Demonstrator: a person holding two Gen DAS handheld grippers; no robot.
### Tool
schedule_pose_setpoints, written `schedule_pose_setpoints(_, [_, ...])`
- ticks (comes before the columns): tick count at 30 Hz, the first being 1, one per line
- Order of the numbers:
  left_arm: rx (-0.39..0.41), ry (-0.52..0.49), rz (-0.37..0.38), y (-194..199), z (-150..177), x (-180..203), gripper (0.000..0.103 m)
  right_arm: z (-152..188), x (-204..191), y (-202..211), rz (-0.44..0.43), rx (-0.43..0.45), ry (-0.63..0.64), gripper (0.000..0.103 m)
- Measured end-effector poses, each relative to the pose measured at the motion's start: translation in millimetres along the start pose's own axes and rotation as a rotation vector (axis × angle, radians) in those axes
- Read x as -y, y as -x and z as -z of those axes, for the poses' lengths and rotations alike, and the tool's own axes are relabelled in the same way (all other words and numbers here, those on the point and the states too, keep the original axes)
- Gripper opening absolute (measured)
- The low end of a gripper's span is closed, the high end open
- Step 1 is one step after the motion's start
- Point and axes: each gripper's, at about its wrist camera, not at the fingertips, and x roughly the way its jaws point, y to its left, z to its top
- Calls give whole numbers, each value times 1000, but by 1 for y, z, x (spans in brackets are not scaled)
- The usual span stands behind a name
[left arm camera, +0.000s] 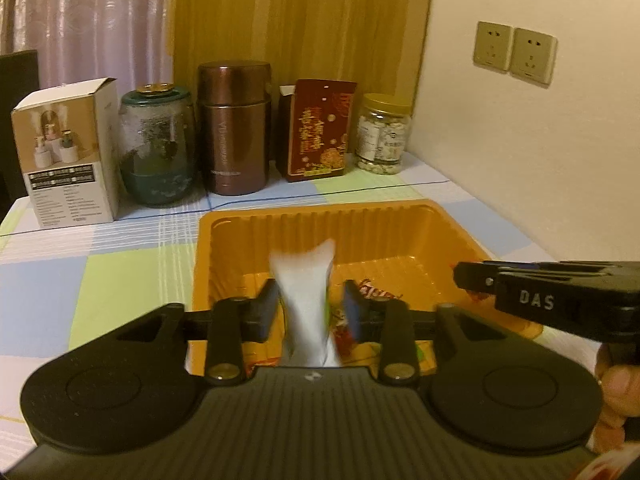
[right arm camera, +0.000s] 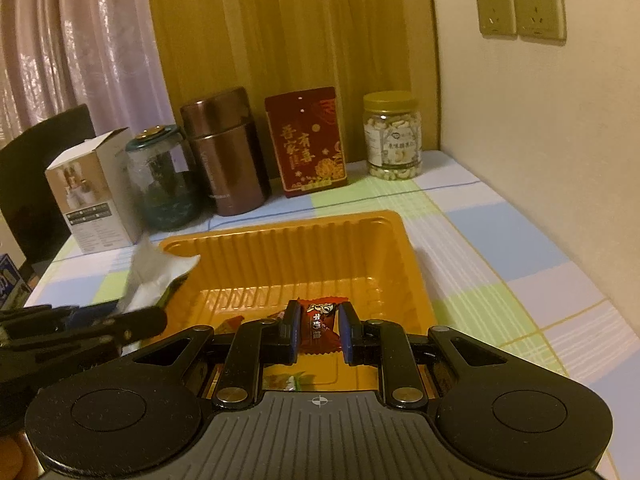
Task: Organize snacks
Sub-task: 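Open the left tool over the tray while the right tool opens, releasing both snacks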
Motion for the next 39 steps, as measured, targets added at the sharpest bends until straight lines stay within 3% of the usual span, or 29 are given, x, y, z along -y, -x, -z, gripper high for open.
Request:
schedule_pose_setpoints(10, [-13,-7,-42,7,2,-11,34,0,4,1,3,2,-22,20])
schedule_pose_setpoints(28, [-14,-6,-32,9,3,-9,35,-1,4,4,-66,41,-46,21])
schedule_pose_setpoints(30, [-14,-8,-38,10,3,-9,39,-2,3,6,-77,60,-50,30])
schedule_pose_setpoints(31, [-14,-7,-38,10,3,-9,40,-2,3,7,-81,66,-59,52])
schedule_pose_setpoints(32, [-14,-7,-39,10,3,-10,41,-2,5,8,-85,78,-80,67])
schedule_pose_setpoints(39, [-17,-8,-38,9,4,-10,42,-5,20,8,-64,68,-161,69])
